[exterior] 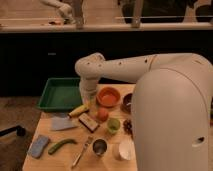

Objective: Place banana in purple bowl

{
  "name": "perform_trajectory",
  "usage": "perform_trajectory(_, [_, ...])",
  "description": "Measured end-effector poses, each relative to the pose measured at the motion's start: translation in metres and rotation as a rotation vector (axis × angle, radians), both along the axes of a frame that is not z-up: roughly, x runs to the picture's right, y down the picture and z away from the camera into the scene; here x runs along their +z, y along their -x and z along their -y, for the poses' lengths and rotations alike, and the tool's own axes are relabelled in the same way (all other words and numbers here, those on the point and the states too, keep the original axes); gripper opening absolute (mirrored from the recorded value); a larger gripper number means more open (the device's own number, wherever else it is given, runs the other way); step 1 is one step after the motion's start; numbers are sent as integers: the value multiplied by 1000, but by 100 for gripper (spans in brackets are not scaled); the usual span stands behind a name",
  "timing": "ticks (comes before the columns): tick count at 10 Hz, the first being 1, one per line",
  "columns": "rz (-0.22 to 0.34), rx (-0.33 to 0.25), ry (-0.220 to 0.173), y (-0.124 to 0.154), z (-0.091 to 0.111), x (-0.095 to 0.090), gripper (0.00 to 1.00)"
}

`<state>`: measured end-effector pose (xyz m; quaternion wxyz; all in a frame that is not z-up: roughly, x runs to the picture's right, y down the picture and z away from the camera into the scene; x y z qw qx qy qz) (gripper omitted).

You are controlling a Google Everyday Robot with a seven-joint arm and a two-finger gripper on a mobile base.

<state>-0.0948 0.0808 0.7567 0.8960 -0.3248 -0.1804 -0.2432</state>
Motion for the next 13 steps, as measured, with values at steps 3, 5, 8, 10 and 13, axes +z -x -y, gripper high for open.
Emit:
perform_trajectory(3, [-18, 21, -12, -6, 9, 1, 0])
perform_trajectory(5, [-55, 65, -30, -25, 37, 8, 0])
perform_trajectory(8, [-107, 122, -40, -56, 67, 21, 0])
perform_trajectory(10, [-157, 175, -20, -82, 70, 34, 0])
perform_trajectory(13, [-227, 253, 18, -125, 62, 54, 0])
